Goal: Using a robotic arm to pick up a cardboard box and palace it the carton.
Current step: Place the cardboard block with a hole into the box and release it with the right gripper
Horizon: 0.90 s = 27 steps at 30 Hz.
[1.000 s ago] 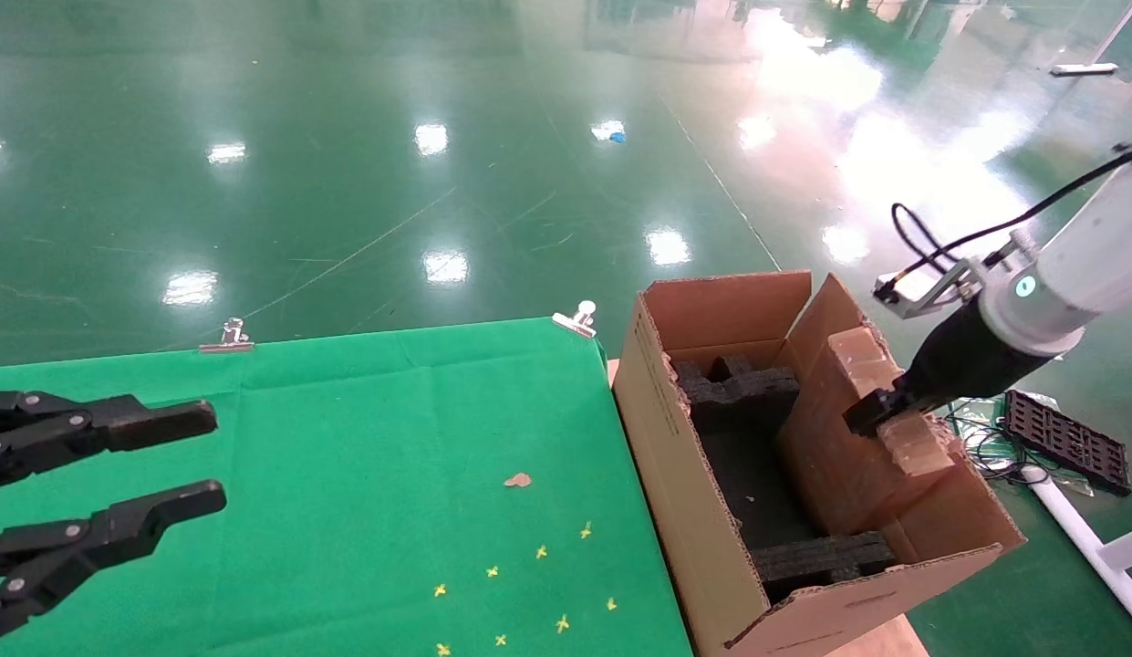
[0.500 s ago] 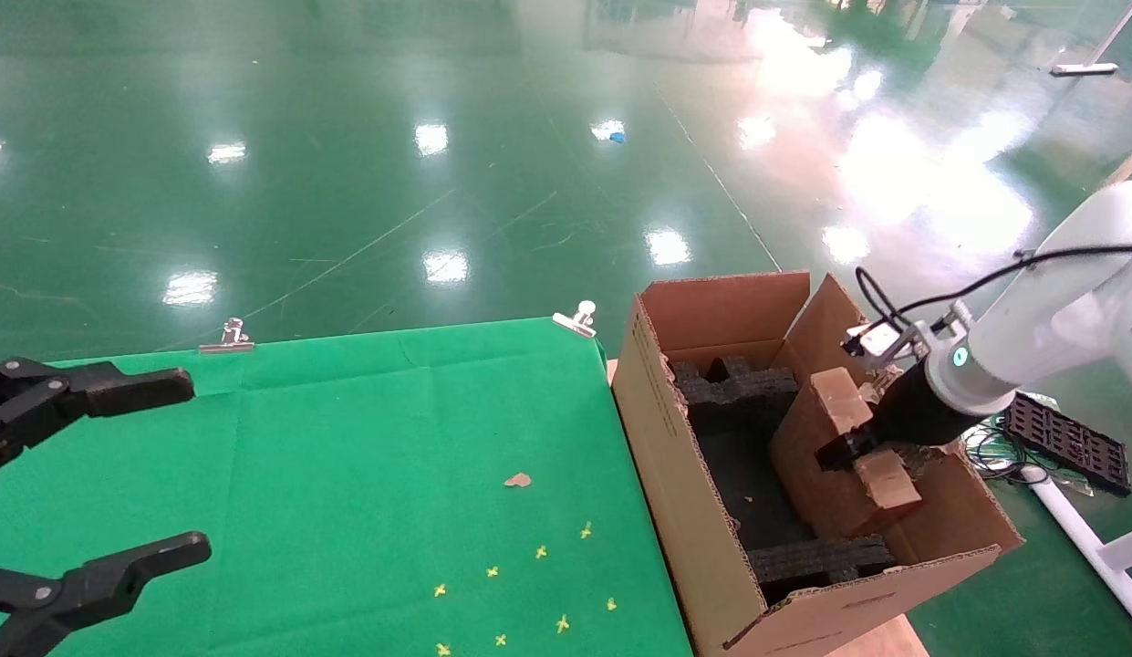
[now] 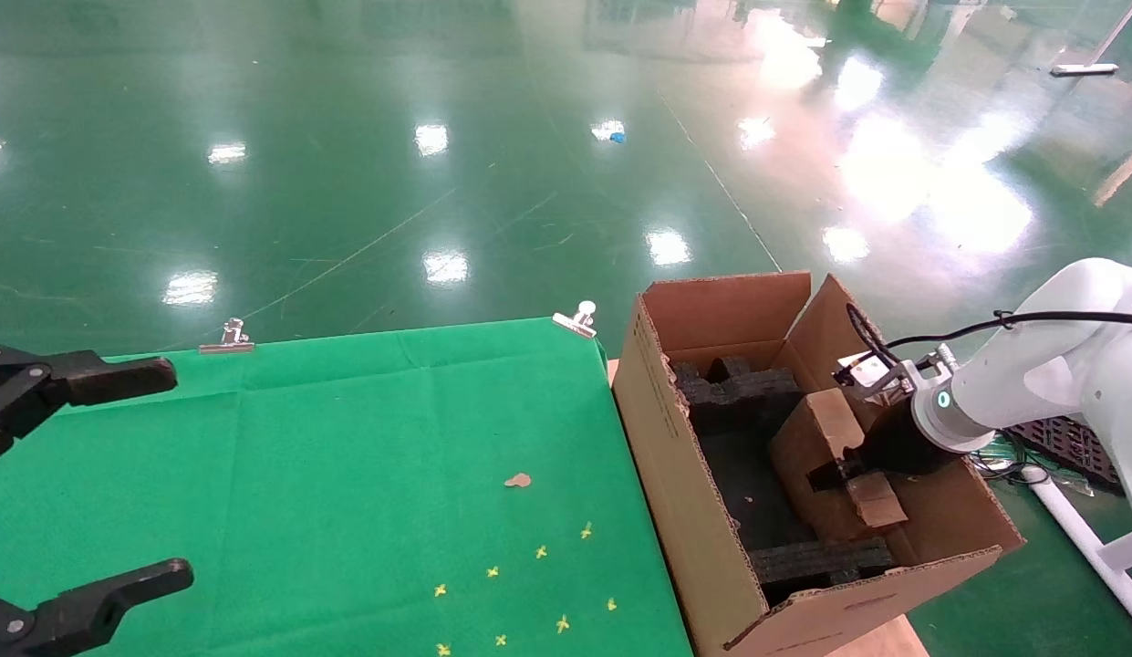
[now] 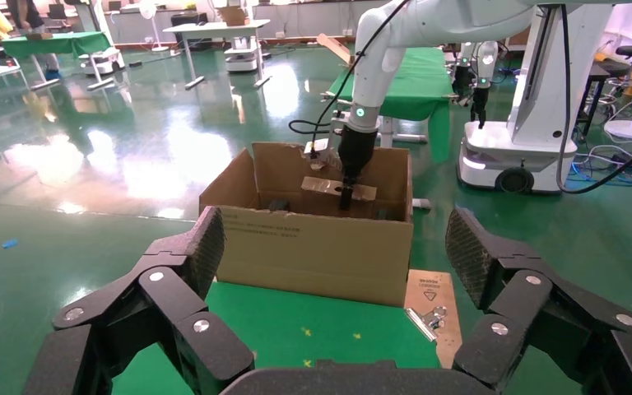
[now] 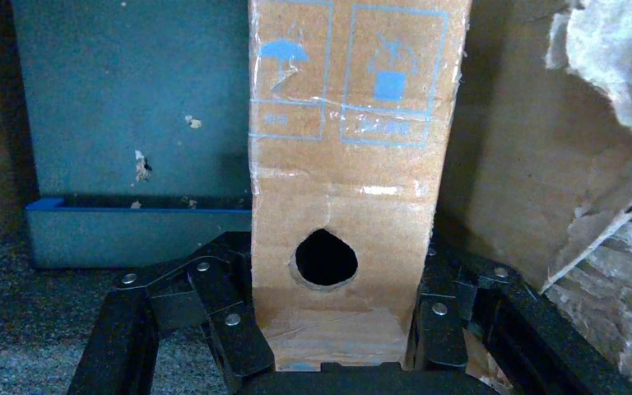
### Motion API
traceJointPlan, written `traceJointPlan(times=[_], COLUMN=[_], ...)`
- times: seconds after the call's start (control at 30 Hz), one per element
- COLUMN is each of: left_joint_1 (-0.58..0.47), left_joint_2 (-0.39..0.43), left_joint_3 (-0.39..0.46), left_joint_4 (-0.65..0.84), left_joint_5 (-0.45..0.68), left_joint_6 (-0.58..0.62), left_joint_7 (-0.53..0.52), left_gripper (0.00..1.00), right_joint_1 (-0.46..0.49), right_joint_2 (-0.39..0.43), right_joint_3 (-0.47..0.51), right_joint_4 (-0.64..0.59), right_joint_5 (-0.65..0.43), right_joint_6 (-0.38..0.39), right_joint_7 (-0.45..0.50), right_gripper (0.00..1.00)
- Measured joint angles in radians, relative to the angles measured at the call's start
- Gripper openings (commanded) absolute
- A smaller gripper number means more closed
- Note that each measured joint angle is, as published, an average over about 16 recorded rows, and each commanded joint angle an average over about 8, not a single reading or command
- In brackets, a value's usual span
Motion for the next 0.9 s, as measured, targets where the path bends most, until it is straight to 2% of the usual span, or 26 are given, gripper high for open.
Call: traceJointPlan(times=[0.9], left_joint_1=[0.0], left_joint_2=[-0.001], left_joint_3=[0.002], left_joint_4=[0.0], left_joint_5=[-0.001], left_joint_6=[-0.001], left_joint_7=[0.001], left_gripper=[1.0], right_joint_1=[0.049], right_joint_2=[-0.008], right_joint_3=[-0.001], right_joint_4=[-0.023], right_joint_5=[-0.001], right_joint_6=[-0.038], right_joint_7=[-0.022], right_gripper=[1.0])
